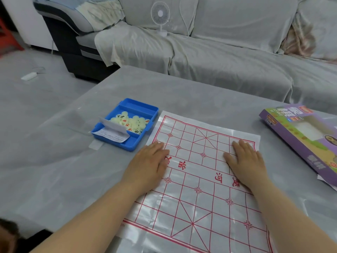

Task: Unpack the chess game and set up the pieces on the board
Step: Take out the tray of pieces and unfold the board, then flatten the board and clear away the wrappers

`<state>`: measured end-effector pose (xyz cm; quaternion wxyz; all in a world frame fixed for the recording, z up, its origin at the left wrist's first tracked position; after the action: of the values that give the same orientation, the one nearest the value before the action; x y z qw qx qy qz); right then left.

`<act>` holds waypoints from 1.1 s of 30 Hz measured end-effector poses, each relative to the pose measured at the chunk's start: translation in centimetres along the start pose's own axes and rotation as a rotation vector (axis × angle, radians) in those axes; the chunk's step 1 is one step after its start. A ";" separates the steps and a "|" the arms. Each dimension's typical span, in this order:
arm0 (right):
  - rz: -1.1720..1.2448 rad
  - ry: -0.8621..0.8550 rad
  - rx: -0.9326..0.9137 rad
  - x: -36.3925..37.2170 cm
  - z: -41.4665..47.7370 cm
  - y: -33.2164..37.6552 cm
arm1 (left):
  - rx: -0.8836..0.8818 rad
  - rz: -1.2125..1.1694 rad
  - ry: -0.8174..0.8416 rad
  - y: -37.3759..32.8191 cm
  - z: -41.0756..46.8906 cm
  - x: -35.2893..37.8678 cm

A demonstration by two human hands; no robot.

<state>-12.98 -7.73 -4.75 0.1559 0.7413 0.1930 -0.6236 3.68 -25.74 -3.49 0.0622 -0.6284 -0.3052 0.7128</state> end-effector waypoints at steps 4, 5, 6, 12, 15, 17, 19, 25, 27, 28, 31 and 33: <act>0.144 -0.143 0.037 -3.0 -1.3 1.9 | -0.127 -0.318 -0.382 2.4 -2.3 -4.7; 0.175 -0.199 0.011 -4.4 -1.5 3.4 | -0.199 -0.354 -0.494 3.8 -3.2 -6.1; 0.191 -0.235 -0.044 -5.5 -1.7 5.5 | -0.273 -0.375 -0.585 5.5 -4.0 -7.2; 0.056 -0.198 -0.476 -6.6 -2.8 21.2 | -0.407 -0.365 -0.702 11.2 -5.6 -9.4; 0.086 -0.139 -0.469 -5.4 -2.2 25.3 | -0.370 -0.315 -0.637 11.2 -4.8 -8.8; 0.132 -0.131 -0.439 -4.7 -1.7 26.7 | -0.372 -0.302 -0.594 11.4 -4.3 -8.4; 0.148 -0.171 -0.453 -4.5 -1.6 27.9 | -0.384 -0.310 -0.567 11.7 -4.0 -8.0; 0.192 -0.280 -0.501 -5.1 -1.4 29.6 | -0.348 -0.294 -0.538 11.8 -3.5 -7.7; 0.370 -0.285 -0.439 -5.7 -1.4 28.5 | -0.350 -0.271 -0.524 11.5 -3.5 -7.7; 0.491 -0.256 -0.369 -5.9 -1.3 27.5 | -0.352 -0.256 -0.515 11.4 -3.5 -7.7; 0.778 -0.243 -0.175 -6.4 -1.0 23.7 | -0.381 -0.206 -0.473 11.0 -3.7 -7.7; 0.834 -0.276 -0.126 -7.1 -1.2 21.0 | -0.379 -0.154 -0.440 10.8 -3.6 -7.7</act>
<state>-2.87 -26.19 2.26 0.4631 0.6548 -0.1075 -0.5875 11.81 -36.81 -2.50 -0.0700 -0.4341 -0.4860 0.7553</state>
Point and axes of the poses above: each hand's wrist, its own z-axis towards the middle knuckle, its own x-axis out of the palm, y = z × x, the point moved 8 cm from there along z, towards the middle knuckle, and after that the axes turned 7 degrees about -z, right-handed, at the moved point
